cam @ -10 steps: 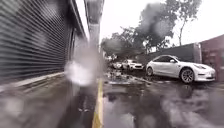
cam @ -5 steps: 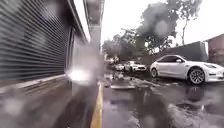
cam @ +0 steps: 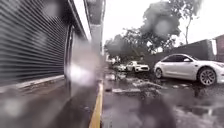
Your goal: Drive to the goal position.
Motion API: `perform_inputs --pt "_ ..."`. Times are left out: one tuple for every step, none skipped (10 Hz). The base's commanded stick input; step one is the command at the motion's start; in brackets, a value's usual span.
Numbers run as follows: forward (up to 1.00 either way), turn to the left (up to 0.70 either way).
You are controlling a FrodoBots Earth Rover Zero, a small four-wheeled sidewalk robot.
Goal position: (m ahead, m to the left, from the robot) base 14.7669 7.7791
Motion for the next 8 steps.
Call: perform_inputs --pt "1.00 0.00" --pt "1.00 0.00" --pt "1.00 0.00" --pt "1.00 0.00" --pt "1.00 0.00" --pt "1.00 0.00" --pt "1.00 0.00" --pt "1.00 0.00"
